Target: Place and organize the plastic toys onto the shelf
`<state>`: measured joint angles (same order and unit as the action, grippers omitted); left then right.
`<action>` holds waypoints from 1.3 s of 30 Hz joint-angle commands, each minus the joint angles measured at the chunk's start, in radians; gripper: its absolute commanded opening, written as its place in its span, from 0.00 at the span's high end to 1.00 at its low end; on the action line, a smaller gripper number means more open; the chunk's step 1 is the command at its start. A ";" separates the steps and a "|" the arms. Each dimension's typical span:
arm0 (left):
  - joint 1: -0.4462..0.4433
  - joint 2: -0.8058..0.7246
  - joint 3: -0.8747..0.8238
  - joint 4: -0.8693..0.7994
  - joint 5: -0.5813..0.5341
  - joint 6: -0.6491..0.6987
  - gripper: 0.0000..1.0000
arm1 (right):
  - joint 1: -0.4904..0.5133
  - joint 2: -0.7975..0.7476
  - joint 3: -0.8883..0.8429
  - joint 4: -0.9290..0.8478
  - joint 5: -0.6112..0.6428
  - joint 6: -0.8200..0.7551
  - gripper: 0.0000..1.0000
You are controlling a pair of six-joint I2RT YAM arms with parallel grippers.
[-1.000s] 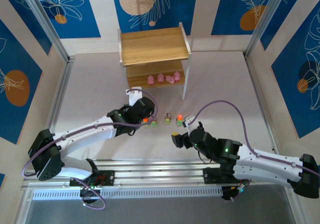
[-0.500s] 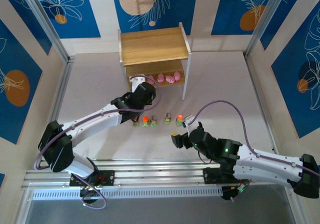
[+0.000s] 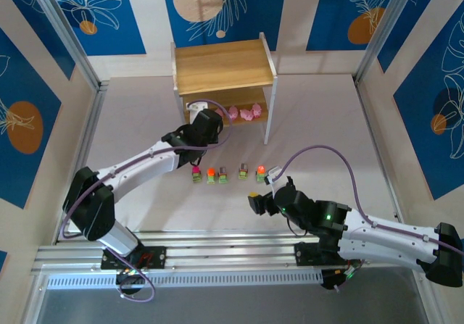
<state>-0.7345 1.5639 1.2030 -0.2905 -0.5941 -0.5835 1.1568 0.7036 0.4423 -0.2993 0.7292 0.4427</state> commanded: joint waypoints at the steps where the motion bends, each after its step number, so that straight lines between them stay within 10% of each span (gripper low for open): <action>1: 0.017 0.016 0.039 0.019 0.023 0.022 0.75 | -0.005 -0.007 -0.016 0.026 -0.009 -0.012 0.10; 39: 0.051 0.102 0.105 0.068 -0.007 0.030 0.75 | -0.019 -0.007 -0.019 0.026 -0.019 -0.009 0.10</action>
<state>-0.6956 1.6524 1.2724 -0.2455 -0.5732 -0.5659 1.1431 0.7036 0.4343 -0.2985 0.7208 0.4427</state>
